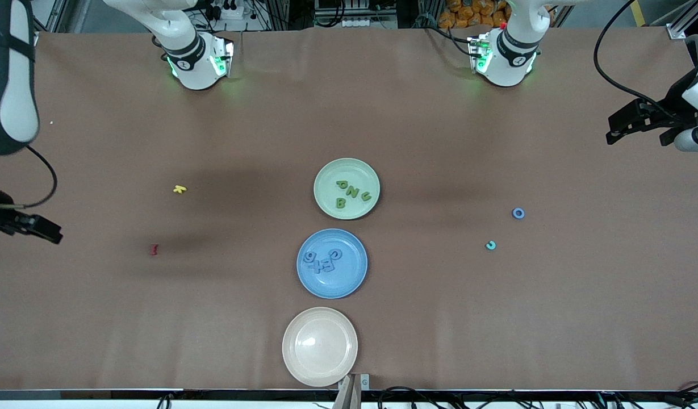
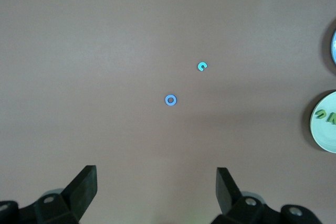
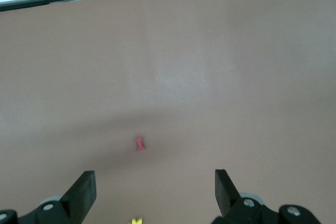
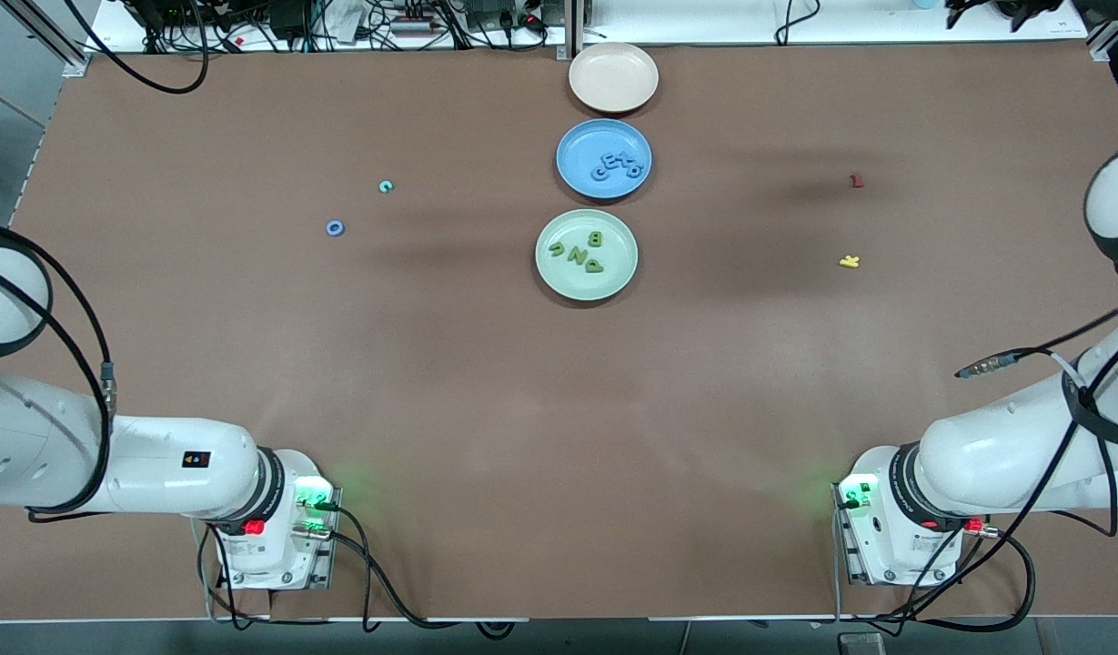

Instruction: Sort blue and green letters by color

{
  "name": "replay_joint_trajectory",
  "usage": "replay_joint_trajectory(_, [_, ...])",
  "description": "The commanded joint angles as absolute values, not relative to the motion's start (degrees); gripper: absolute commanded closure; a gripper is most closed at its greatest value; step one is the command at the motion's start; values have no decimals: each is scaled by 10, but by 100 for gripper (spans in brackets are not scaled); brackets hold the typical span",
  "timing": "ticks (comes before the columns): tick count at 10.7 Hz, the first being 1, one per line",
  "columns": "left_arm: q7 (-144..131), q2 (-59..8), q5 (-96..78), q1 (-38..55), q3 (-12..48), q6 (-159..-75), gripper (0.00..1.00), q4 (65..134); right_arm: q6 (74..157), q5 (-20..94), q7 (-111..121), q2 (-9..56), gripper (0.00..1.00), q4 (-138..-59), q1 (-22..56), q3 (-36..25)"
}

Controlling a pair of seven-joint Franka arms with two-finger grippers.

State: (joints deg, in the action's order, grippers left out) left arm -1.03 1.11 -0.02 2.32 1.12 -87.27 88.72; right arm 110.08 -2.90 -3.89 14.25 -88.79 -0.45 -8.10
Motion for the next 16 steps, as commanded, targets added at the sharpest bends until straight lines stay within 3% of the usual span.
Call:
replay_joint_trajectory(1, [-11,34,14,21,15,-868,0,896,973,-40,-39,103,0,-827,-1,-76])
replay_joint_trajectory(6, [-4,33,15,21,11,-868,0,883,893,-35,-76,21,0,-816,23,-72])
replay_joint_trajectory(16, [-68,20,12,32,21,-868,0,870,904,-30,-76,12,0,-878,39,-60])
